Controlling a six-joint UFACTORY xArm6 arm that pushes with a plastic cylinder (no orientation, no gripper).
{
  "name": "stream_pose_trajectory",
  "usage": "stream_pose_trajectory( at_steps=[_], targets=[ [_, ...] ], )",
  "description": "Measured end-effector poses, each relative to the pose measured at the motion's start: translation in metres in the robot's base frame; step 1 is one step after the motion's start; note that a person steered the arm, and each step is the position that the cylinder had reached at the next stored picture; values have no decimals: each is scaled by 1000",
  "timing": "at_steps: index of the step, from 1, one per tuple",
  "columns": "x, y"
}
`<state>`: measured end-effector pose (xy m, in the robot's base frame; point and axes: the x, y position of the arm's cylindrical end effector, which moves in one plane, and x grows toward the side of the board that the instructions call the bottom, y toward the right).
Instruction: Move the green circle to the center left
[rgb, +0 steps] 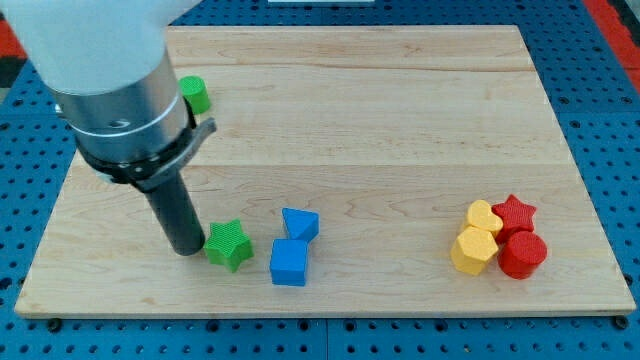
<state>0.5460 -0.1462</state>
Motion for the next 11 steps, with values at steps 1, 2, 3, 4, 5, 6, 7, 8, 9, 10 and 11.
stream_pose_trajectory(
  at_steps=[1, 2, 3, 4, 5, 6, 7, 8, 9, 10, 11],
  targets=[
    [-38, -30],
    [-94, -16],
    [-154, 11],
    [-216, 10],
    [-264, -1],
    [-275, -25],
    [-255, -33],
    [-209, -21],
    [-176, -14],
    [-193, -22],
    [-189, -42]
  ],
)
